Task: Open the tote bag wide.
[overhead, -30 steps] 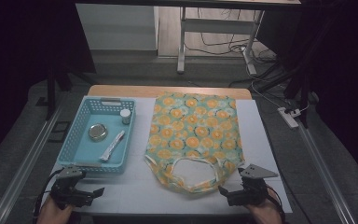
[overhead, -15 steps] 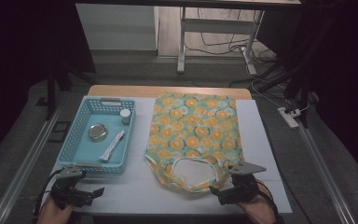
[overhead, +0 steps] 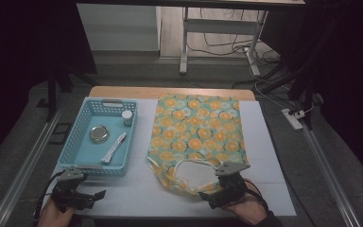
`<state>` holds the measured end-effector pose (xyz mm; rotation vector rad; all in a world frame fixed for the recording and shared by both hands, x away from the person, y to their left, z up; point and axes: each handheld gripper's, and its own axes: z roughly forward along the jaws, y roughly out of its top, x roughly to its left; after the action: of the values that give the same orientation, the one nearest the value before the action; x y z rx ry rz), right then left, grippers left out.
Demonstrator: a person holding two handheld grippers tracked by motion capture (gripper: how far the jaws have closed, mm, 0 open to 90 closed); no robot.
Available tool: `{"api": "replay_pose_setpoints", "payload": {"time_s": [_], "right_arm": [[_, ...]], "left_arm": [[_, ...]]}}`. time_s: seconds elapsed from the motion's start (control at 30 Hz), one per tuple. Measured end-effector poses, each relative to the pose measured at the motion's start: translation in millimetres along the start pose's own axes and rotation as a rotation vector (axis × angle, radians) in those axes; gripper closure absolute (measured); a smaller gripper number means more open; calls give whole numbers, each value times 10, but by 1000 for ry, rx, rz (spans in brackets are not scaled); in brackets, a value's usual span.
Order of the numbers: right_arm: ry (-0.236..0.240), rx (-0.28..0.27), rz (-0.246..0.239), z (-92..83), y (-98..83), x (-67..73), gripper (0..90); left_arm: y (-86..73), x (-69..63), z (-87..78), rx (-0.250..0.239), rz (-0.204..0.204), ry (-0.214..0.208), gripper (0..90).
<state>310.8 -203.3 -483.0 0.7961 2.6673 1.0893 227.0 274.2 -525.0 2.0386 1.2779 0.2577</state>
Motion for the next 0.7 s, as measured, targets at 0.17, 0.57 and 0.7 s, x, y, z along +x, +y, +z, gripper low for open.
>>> {"api": "replay_pose_setpoints", "payload": {"time_s": [0.17, 0.57, 0.7], "right_arm": [[39, 47, -35, 141, 21, 76, 0], [116, 99, -89, 218, 21, 112, 435], [142, 113, -97, 185, 40, 85, 641]], "left_arm": [[1, -1, 2, 2, 2, 0, 3], [4, -5, 8, 6, 8, 0, 4], [6, -6, 10, 8, 8, 0, 4]]}}
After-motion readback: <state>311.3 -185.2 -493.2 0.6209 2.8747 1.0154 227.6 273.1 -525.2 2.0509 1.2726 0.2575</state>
